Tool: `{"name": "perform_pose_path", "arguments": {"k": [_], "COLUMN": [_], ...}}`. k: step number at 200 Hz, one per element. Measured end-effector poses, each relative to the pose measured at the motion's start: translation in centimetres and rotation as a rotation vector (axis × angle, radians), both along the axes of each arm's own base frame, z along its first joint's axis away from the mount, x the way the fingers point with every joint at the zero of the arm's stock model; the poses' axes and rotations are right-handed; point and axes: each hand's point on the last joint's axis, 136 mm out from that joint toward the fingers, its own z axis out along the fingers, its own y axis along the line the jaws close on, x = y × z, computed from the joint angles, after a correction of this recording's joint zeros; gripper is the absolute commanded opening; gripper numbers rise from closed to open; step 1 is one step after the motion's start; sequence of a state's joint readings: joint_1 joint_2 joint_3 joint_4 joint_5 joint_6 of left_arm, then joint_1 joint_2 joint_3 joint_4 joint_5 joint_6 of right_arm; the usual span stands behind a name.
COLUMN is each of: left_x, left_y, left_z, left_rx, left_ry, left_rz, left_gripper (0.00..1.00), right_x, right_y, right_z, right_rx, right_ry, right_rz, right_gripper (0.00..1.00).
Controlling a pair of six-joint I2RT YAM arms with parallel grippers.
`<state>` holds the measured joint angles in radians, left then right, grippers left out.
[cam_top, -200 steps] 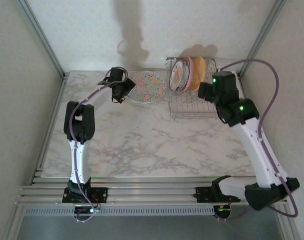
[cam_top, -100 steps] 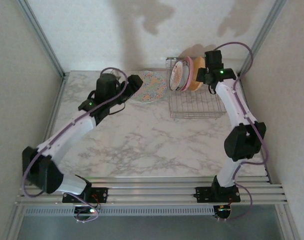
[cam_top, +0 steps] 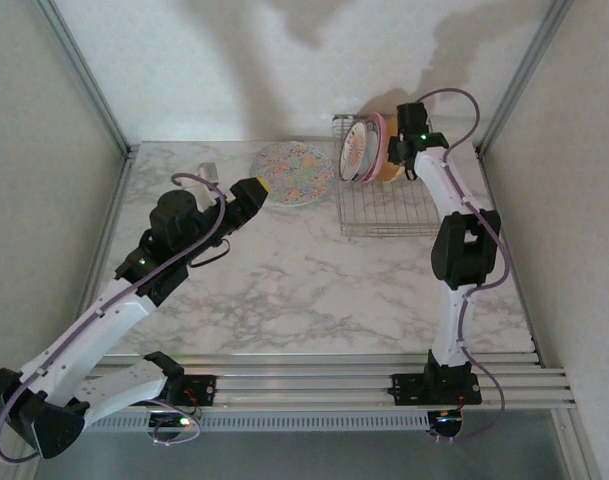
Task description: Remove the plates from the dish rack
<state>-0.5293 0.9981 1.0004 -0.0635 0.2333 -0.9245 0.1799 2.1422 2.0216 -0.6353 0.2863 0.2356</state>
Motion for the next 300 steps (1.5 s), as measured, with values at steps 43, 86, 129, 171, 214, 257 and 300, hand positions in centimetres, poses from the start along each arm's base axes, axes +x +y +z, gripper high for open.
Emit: {"name": "perform_pose_path", "arguments": {"k": [43,86,129,171,214,257,300], "left_x": [-0.3,-0.3,-0.1,0.4,0.8,1.3,1.8], "left_y": [0.3,0.3,0.3,-0.1,-0.3,-0.6,-1.2], "left_z": [0.3,-0.1,-0.6,-1.4,-2.1,-2.5,-1.8], "left_rx": [-0.014,-0.007,0.0,0.013,0.023,0.028,0.013], "left_ry": [-0.002,0.015,0.026,0.048,0.064,0.072,0.056], "left_rz": [0.005,0.01,0.013,0.013,0.013,0.012,-0.004], "left_gripper": [0.81,0.81,0.81,0.81,0.81,0.81,0.81], "right_x": [2.2,3.2,3.7,3.7,3.9,3.2,-0.3], "right_y": [0.1,-0.5,-1.8,-1.9,-1.7,-0.8,-1.5], "right_z": [-1.4,-1.8,-2.1,-1.5,0.9,2.4,7.1], "right_rx": [-0.009,-0.031,-0.051,-0.059,-0.136,-0.272,-0.355], "right_ry": [0.001,0.003,0.008,0.003,-0.042,-0.067,-0.111], "right_rz": [-0.005,-0.022,-0.058,-0.062,-0.077,-0.104,-0.132], "right_gripper": [0.29,0.18,0.01,0.0,0.0,0.0,0.0]}}
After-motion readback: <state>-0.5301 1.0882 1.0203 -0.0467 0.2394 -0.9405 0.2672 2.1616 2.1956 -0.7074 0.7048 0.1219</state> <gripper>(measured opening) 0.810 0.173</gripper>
